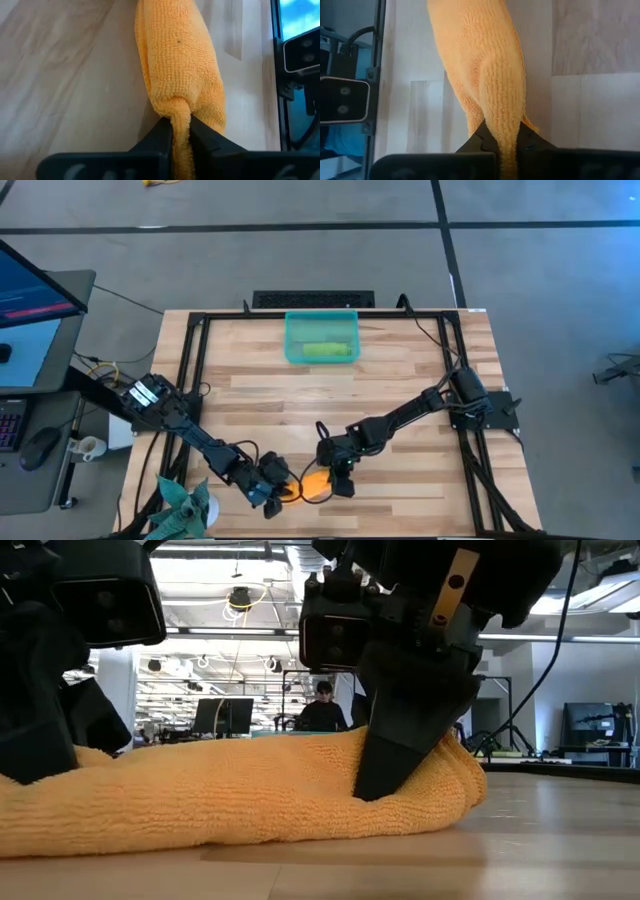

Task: Roll microfiber towels into tight, uniform cylinder then place into a basket
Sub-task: Put the orange towel into the green bin

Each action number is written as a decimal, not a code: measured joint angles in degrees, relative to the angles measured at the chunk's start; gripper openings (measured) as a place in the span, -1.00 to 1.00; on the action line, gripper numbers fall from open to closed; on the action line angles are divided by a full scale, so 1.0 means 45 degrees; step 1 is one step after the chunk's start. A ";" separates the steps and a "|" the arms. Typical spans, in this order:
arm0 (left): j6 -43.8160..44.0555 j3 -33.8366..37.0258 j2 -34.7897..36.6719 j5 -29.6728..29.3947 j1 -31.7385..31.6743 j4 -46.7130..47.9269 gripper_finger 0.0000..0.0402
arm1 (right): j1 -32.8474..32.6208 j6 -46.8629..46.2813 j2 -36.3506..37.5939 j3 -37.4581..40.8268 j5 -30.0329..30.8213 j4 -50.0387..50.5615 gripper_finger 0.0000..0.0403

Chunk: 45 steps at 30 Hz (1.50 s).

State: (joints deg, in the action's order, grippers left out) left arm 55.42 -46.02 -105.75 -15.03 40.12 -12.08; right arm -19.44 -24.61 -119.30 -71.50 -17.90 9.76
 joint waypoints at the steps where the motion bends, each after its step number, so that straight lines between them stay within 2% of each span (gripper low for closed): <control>1: -0.0069 0.0000 0.0064 -0.0009 -0.0015 0.0134 -0.93 | 0.0000 0.0166 0.0053 0.0005 0.0064 -0.0005 -0.90; 6: -0.1078 0.0019 0.0919 -0.0271 -0.0249 0.1692 -0.95 | 0.0078 0.0628 0.0111 -0.0234 0.0298 0.0452 -0.89; 11: -0.2421 0.0024 0.2241 -0.0727 -0.0641 0.3191 -0.92 | 0.0148 0.1486 0.0265 -0.0776 0.1255 0.2040 -0.89; 23: -0.5904 0.0018 0.3533 -0.0604 -0.2798 0.4851 -0.93 | 0.1110 0.3373 0.2207 -0.1060 0.2879 0.4781 -0.90; 32: -0.8970 -0.0129 0.5155 -0.0614 -0.5622 0.6089 -0.94 | 0.3007 0.5372 0.2972 -0.1060 0.3013 0.5734 -0.90; 35: -0.9996 -0.0343 0.5564 0.0076 -0.6777 0.6296 -0.94 | 0.3754 0.6013 0.3207 -0.1050 0.2948 0.5993 -0.90; 45: -1.3541 -0.1082 0.5768 0.0901 -1.0860 0.6767 -0.94 | 0.6792 0.8188 0.4317 -0.1117 0.2854 0.5882 -0.90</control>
State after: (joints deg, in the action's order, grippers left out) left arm -5.52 -50.89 -79.80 -10.98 -8.75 18.37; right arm 11.12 12.23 -99.88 -76.53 -5.06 36.23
